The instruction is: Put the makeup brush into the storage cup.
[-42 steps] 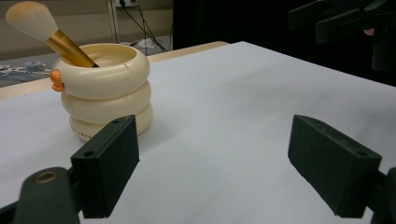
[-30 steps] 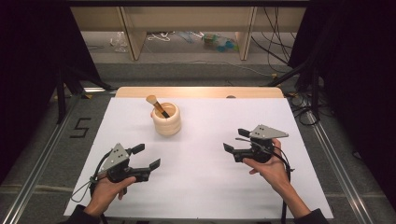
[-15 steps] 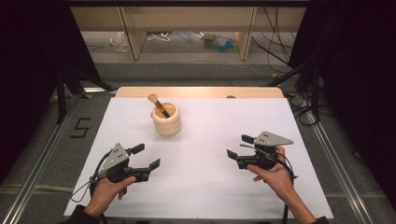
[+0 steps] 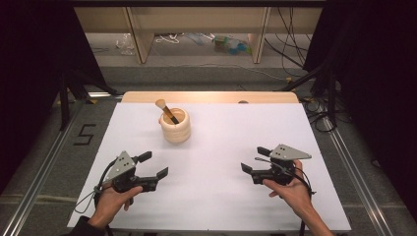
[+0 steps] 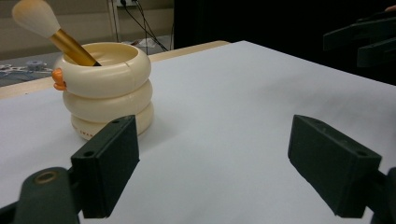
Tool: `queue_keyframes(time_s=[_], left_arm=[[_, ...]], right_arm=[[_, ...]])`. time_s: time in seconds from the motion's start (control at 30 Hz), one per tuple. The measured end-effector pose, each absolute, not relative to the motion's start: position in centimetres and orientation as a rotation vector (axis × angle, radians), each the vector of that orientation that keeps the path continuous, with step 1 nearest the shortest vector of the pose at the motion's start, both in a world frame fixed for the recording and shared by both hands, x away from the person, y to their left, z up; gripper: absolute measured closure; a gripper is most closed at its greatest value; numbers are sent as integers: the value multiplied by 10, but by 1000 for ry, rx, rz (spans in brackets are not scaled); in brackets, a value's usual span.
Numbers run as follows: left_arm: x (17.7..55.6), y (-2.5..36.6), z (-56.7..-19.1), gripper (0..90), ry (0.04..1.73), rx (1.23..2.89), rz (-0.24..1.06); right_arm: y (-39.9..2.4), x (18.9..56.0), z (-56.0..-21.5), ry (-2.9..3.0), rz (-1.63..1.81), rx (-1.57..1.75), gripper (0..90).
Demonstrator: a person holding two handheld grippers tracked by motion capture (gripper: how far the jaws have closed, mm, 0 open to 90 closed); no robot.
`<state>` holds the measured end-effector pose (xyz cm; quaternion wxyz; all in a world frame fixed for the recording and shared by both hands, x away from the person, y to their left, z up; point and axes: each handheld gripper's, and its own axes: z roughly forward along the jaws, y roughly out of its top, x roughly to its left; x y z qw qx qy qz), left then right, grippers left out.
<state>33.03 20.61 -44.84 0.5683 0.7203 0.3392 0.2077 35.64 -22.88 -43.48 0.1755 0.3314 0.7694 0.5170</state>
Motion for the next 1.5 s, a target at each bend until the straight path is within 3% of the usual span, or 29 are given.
queue_keyframes(time_s=[1.5], left_arm=[[330,205,-448,163,797,1696,488]], right_arm=[[-234,337,-438,2133,1452,943,161]])
